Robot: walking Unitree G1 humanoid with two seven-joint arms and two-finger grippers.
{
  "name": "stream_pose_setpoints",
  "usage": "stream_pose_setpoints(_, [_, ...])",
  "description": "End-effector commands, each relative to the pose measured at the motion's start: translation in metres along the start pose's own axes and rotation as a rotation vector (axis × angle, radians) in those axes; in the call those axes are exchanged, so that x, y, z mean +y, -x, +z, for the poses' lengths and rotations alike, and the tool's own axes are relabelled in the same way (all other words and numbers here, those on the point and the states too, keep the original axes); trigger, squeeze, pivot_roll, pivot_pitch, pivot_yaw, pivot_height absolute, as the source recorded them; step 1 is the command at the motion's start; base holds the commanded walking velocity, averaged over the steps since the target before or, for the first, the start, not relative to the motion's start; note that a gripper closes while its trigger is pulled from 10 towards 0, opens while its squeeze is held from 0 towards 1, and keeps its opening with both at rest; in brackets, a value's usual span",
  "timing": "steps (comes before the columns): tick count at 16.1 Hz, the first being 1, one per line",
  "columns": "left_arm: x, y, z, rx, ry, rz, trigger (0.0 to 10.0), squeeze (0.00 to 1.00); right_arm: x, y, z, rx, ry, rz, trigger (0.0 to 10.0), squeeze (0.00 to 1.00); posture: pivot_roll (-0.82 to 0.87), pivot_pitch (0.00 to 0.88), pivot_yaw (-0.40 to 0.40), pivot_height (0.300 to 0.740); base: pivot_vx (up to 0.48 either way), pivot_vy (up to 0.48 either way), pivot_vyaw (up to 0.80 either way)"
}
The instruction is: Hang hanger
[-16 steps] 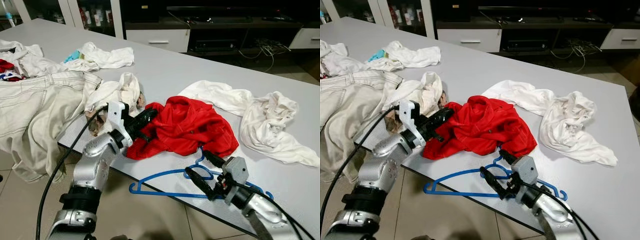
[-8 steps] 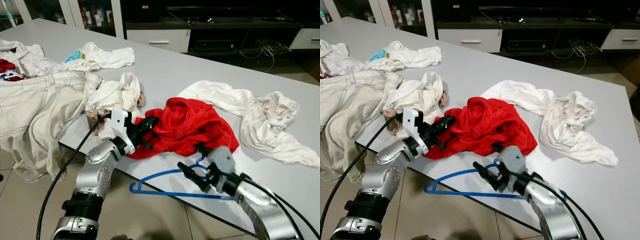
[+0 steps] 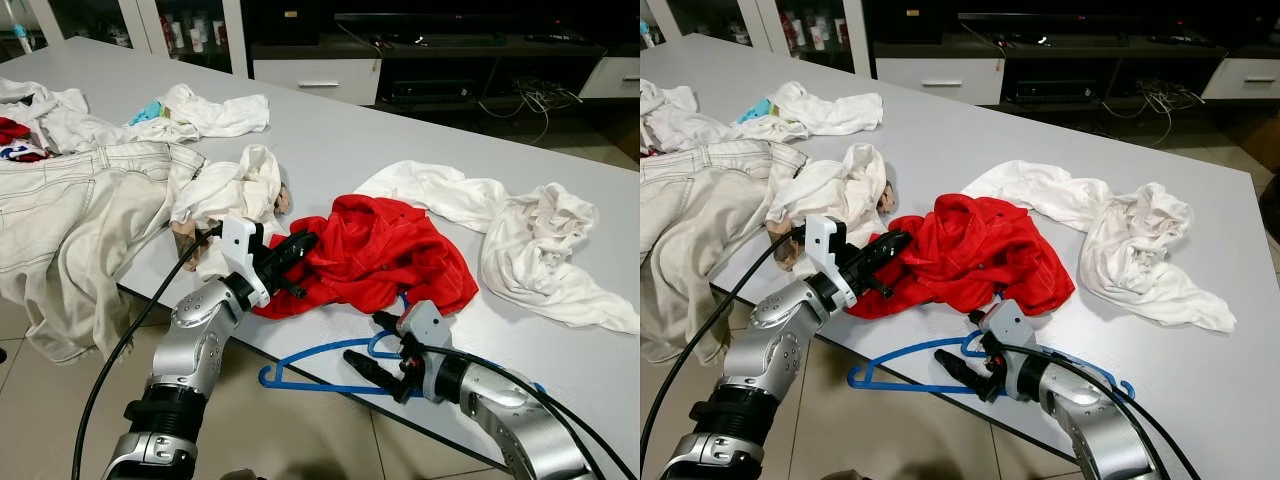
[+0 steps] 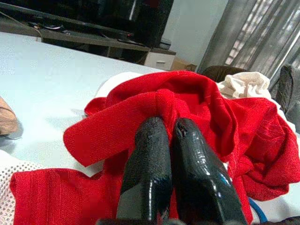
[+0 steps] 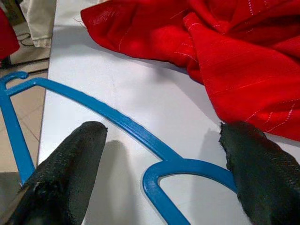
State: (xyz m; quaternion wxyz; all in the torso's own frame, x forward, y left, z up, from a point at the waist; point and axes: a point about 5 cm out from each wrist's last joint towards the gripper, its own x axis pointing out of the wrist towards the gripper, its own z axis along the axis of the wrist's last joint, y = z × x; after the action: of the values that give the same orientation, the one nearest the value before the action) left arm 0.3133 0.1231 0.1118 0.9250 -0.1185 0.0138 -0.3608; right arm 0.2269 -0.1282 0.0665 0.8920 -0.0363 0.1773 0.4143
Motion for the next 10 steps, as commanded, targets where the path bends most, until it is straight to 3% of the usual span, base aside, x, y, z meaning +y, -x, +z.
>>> stream_pose_setpoints(1, [-0.001, -0.003, 0.0, 0.012, -0.015, -0.005, 10.0, 0.0, -0.001, 0.005, -0.001, 0.009, -0.009, 0.003, 10.0, 0.0, -0.05, 0.0, -0.001, 0.74, 0.0, 0.0, 0.0])
stream_pose_setpoints(7, [-0.001, -0.004, 0.001, 0.011, -0.018, -0.009, 10.0, 0.0, -0.001, 0.015, -0.007, 0.045, -0.054, 0.027, 10.0, 0.0, -0.06, 0.0, -0.001, 0.74, 0.0, 0.0, 0.0])
stream_pose_setpoints(10, [-0.001, -0.004, 0.001, 0.011, -0.019, -0.009, 10.0, 0.0, -0.01, 0.014, 0.012, -0.064, -0.068, -0.029, 10.0, 0.0, -0.06, 0.0, 0.0, 0.74, 0.0, 0.0, 0.0])
